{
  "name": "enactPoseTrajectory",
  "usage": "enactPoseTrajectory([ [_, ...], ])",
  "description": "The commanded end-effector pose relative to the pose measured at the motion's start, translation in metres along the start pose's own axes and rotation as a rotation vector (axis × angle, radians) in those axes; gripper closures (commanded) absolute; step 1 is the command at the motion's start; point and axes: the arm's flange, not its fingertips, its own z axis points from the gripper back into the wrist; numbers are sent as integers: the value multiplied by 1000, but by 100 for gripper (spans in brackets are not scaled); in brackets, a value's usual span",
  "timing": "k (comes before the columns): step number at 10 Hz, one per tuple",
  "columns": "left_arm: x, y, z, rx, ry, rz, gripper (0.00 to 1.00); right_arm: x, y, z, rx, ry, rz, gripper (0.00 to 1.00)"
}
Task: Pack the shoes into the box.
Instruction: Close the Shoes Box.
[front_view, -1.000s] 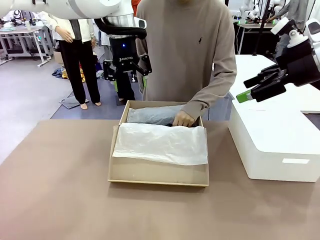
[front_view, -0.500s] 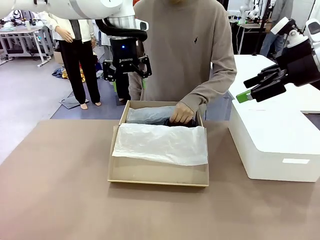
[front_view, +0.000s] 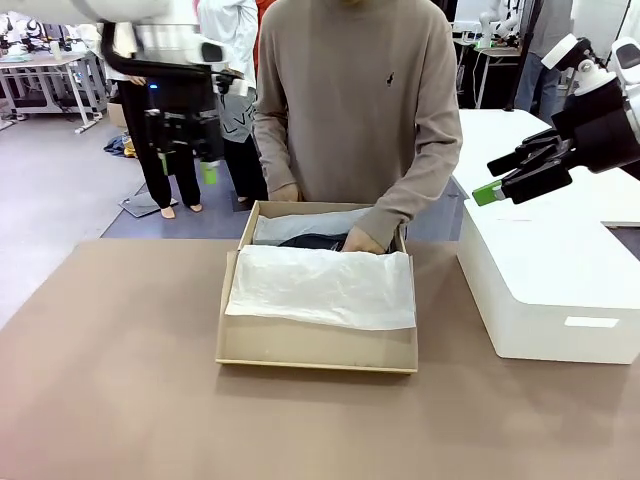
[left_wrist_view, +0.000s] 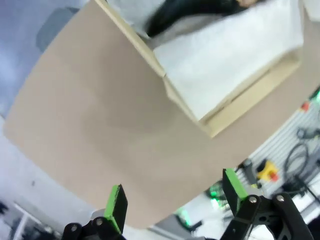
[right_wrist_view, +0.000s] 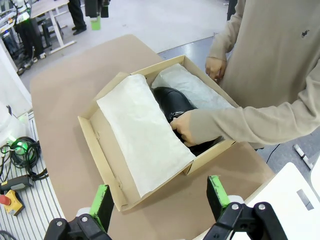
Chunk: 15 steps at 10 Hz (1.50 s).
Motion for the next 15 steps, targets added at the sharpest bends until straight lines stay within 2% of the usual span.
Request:
enactPoseTrajectory([
  [1,-32,26,-11,-34,-28,-207,0,0,-2,-1,11,-17,9,0],
  [2,-41,41,-11,-43,-54,-283,6,0,-2,-1,11,-17,9,0],
  [4,-58,61,-10,-119,-152,-370,44,0,-2,-1,11,-17,9,0],
  [7,-80,78,-16,-160,-234,-485,100,0,-2,-1,11,-17,9,0],
  [9,-79,74,-18,-138,-219,-557,100,0,-2,-1,11,-17,9,0],
  [10,-78,68,-18,-80,-169,-616,100,0,-2,-1,11,-17,9,0],
  [11,-76,62,-15,-67,-181,-624,100,0,-2,-1,11,-17,9,0],
  [12,-72,74,-15,-130,-192,-552,100,0,-2,-1,11,-17,9,0],
  [15,-72,74,-15,-130,-192,-552,100,0,-2,-1,11,-17,9,0],
])
